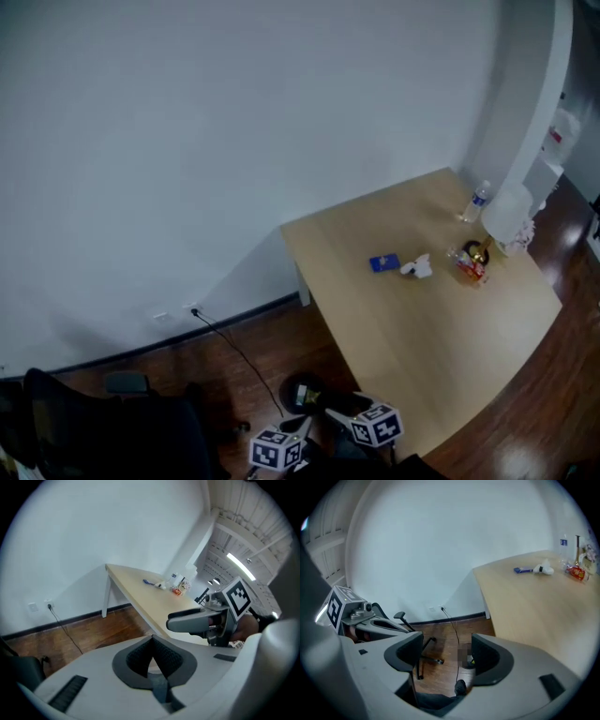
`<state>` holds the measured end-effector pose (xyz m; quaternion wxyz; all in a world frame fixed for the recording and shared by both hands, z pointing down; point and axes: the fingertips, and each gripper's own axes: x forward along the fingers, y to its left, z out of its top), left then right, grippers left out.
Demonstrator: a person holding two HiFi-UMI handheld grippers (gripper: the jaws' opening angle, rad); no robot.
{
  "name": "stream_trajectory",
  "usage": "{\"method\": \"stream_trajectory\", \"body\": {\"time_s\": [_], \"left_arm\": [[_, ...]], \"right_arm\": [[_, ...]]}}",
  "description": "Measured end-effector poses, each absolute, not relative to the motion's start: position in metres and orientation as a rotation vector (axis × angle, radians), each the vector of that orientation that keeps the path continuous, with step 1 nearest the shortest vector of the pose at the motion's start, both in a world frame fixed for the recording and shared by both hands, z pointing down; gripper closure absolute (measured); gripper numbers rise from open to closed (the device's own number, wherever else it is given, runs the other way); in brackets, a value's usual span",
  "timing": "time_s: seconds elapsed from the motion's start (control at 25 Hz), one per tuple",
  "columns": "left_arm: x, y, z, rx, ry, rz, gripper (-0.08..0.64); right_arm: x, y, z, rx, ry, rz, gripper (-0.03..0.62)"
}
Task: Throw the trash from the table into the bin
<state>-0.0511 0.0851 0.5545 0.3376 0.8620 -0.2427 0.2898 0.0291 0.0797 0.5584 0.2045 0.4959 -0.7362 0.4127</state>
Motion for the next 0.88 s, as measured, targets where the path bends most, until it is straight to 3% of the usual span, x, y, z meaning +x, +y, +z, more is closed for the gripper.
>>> {"method": "stream_trajectory", "body": {"time_s": [0.56,0.88], "left_arm": [[-0.047,0.072,0.541,2.281,-0.609,0.835,0.555],[-0.025,0.039,0.539,2.332,-0.581,0.922,0.554]], "right_arm": [[0.045,0.072,0.55,1.477,-2.047,1.178,0.258],[0.105,0.051,0.561,1.69,-1.944,1.173,0.258]]}}
